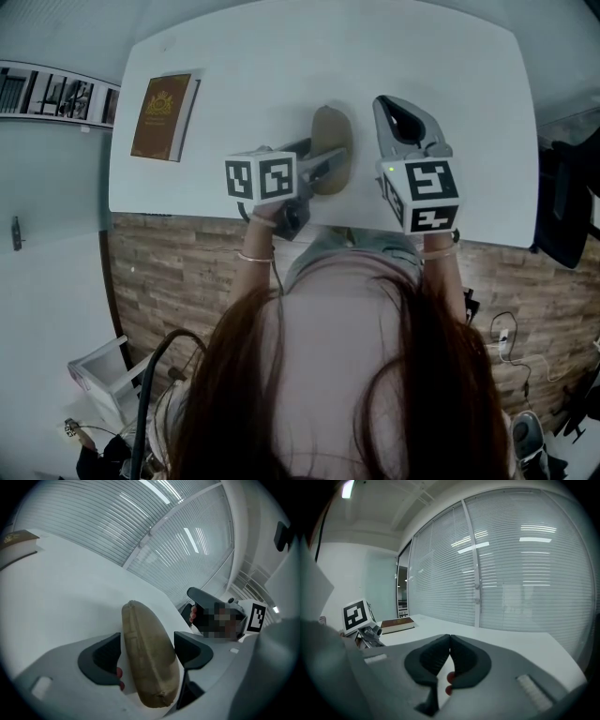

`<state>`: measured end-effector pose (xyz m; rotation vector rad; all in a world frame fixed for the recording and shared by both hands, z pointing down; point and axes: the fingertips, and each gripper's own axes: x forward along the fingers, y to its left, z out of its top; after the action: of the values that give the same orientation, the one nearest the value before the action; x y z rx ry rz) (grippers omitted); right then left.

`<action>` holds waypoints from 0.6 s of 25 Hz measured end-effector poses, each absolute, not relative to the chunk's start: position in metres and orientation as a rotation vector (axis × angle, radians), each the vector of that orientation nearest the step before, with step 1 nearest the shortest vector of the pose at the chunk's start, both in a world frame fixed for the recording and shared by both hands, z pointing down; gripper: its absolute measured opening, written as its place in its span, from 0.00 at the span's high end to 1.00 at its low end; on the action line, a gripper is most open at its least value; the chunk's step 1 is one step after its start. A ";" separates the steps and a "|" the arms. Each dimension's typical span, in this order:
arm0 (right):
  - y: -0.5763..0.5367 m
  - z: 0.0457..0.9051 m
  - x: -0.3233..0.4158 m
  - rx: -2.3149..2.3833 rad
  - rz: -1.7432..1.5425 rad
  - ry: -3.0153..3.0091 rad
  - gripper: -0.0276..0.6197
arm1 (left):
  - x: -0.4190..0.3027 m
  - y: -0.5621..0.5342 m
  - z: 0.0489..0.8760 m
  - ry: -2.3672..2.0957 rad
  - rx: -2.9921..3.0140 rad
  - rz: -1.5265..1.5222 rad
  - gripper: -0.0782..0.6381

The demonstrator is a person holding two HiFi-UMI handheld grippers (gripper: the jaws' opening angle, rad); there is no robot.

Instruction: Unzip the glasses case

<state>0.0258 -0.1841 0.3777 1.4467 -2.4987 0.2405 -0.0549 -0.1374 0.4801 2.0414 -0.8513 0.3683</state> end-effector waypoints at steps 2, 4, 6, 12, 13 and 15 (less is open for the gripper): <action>-0.186 0.378 0.029 1.455 0.241 -2.494 0.95 | -0.047 -0.137 0.481 -0.825 2.048 0.387 0.41; -0.187 0.379 0.031 1.461 0.243 -2.488 0.95 | -0.041 -0.137 0.483 -0.805 2.053 0.406 0.41; -0.189 0.381 0.032 1.468 0.247 -2.483 0.95 | -0.036 -0.137 0.485 -0.794 2.056 0.418 0.41; -0.194 0.384 0.040 1.482 0.270 -2.480 0.95 | -0.025 -0.135 0.485 -0.774 2.074 0.448 0.43; -0.194 0.384 0.041 1.480 0.279 -2.482 0.95 | -0.024 -0.133 0.485 -0.766 2.074 0.450 0.44; -0.196 0.385 0.042 1.475 0.290 -2.487 0.95 | -0.020 -0.132 0.485 -0.750 2.076 0.455 0.46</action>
<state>0.0424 -0.1959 0.3848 1.4752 -2.4868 0.2897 -0.0202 -0.1319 0.4852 2.0759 -0.7504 0.4552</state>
